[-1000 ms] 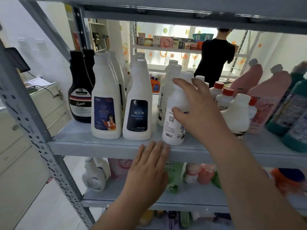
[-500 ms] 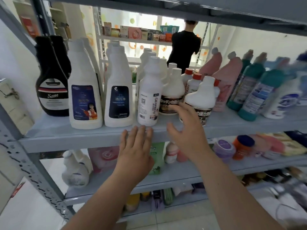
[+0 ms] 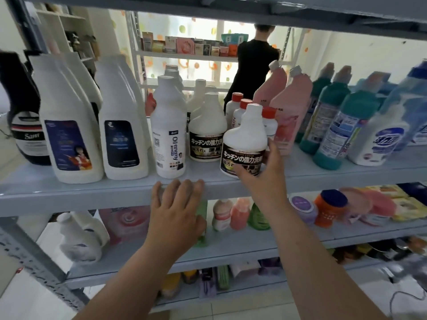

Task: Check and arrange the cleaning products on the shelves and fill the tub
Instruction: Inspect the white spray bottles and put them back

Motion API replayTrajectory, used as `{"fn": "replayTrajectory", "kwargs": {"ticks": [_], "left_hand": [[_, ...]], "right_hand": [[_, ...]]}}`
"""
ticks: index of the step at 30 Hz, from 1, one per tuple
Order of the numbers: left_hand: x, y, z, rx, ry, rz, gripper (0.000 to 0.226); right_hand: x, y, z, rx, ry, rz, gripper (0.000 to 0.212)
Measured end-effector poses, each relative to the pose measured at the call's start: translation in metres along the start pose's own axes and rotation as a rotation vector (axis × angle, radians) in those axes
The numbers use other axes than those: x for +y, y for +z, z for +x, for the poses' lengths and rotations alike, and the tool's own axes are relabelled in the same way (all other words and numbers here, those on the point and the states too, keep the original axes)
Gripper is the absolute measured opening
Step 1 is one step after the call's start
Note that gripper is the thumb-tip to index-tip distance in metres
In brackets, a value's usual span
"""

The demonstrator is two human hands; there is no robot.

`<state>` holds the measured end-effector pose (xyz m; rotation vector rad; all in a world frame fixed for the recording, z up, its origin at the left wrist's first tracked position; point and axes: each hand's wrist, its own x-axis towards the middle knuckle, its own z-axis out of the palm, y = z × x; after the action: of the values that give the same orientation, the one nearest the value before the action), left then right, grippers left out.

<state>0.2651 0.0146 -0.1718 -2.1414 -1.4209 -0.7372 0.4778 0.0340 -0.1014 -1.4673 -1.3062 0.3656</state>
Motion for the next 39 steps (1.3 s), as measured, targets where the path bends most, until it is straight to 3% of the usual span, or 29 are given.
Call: {"fn": "replayTrajectory", "kwargs": {"ticks": [8, 15, 17, 20, 23, 25, 28, 32, 34, 36, 39], "left_hand": [[0.006, -0.001, 0.003, 0.009, -0.041, 0.015, 0.074], [0.0, -0.019, 0.002, -0.273, -0.038, -0.094, 0.078], [-0.003, -0.038, 0.004, -0.289, -0.107, -0.284, 0.067], [0.003, -0.079, 0.005, -0.258, -0.424, -0.86, 0.032], [0.018, -0.097, -0.012, -0.175, -0.518, -1.231, 0.02], [0.023, -0.101, -0.027, -0.118, -0.561, -1.314, 0.022], [0.021, -0.102, -0.043, -0.114, -0.642, -1.357, 0.033], [0.013, -0.111, -0.058, -0.22, -0.682, -1.31, 0.033], [0.013, -0.118, -0.063, -0.317, -0.672, -1.296, 0.051], [0.017, -0.125, -0.069, -0.378, -0.665, -1.295, 0.067], [0.021, -0.126, -0.078, -0.433, -0.685, -1.361, 0.06]], "right_hand": [[0.003, 0.01, 0.01, -0.07, -0.063, 0.067, 0.088], [-0.011, 0.007, 0.0, -0.244, 0.002, 0.312, 0.076], [-0.017, 0.003, -0.009, -0.302, 0.106, 0.49, 0.067], [-0.018, 0.002, -0.032, -0.402, 0.255, 0.737, 0.058], [-0.018, 0.005, -0.062, -0.475, 0.321, 0.854, 0.069], [-0.019, 0.01, -0.081, -0.472, 0.361, 0.892, 0.073], [-0.022, 0.016, -0.105, -0.416, 0.387, 0.869, 0.06], [-0.028, 0.016, -0.136, -0.389, 0.408, 0.932, 0.042], [-0.035, 0.014, -0.15, -0.43, 0.424, 0.992, 0.038], [-0.036, 0.012, -0.164, -0.436, 0.409, 0.887, 0.042], [-0.031, 0.006, -0.179, -0.388, 0.396, 0.795, 0.038]]}}
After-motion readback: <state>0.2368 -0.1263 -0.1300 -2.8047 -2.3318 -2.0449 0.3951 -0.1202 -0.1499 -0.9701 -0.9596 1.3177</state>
